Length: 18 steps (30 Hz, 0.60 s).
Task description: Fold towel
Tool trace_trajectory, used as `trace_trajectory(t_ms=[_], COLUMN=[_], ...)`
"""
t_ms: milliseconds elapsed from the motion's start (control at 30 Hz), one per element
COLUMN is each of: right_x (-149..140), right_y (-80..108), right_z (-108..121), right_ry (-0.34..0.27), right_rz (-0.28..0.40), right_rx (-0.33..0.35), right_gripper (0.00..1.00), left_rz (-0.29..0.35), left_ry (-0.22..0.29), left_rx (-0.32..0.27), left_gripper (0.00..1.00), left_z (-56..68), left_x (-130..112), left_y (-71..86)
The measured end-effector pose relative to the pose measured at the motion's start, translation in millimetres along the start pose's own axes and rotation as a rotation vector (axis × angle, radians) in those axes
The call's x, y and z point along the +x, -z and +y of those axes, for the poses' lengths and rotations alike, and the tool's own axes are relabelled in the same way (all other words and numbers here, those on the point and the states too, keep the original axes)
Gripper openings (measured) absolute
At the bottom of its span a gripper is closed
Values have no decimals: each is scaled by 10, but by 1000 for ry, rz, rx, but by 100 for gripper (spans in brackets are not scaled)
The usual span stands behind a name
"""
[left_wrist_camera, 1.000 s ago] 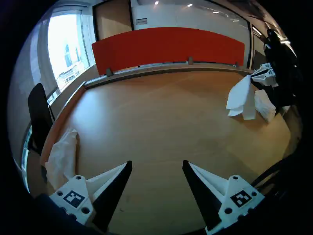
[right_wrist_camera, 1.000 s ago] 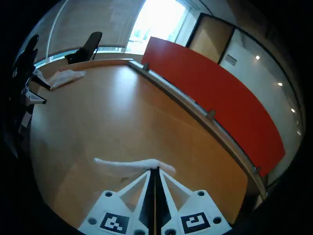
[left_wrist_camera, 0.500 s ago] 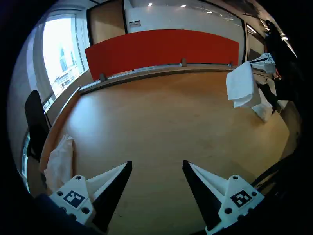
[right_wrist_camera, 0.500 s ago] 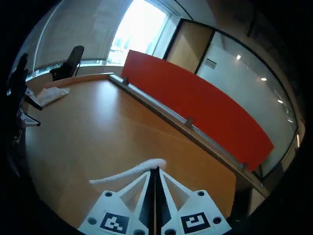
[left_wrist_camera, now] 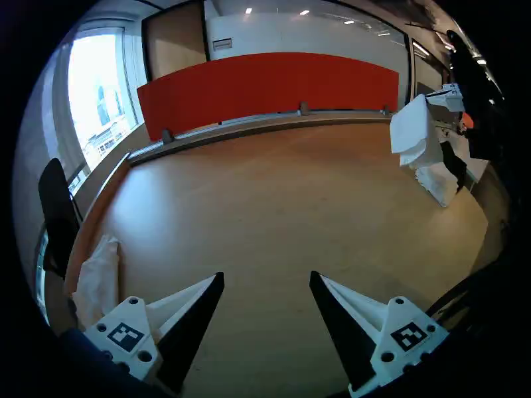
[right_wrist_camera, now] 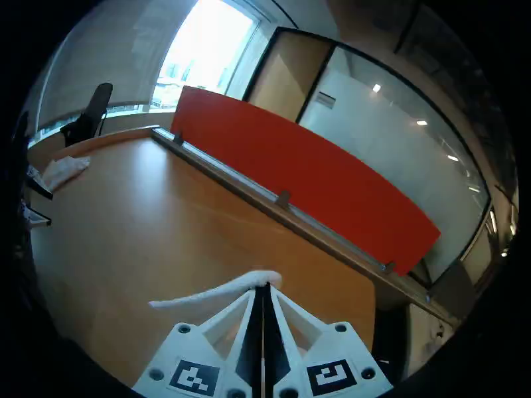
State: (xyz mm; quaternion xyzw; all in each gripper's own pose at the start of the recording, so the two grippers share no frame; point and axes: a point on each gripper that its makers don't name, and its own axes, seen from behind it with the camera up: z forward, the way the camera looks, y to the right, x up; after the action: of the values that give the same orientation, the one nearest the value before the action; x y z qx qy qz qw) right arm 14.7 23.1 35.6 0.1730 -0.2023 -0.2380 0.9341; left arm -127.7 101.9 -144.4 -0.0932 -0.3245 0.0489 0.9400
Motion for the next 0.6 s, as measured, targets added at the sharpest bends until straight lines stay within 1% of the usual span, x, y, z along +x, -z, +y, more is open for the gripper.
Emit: trace_trajectory(t_ms=[200,600], right_x=[-99,-304], right_y=[30,3], right_z=[276,787], right_ry=[-15,-76], right_rz=[-32,-86], right_rx=[-51,-138], right_gripper=[4,4], left_rz=[4,1], left_ry=[-4,-9], left_rx=[-8,-15], left_gripper=[96,96], left_z=[40,78], left_x=[17,-7], left_y=[-10,-3])
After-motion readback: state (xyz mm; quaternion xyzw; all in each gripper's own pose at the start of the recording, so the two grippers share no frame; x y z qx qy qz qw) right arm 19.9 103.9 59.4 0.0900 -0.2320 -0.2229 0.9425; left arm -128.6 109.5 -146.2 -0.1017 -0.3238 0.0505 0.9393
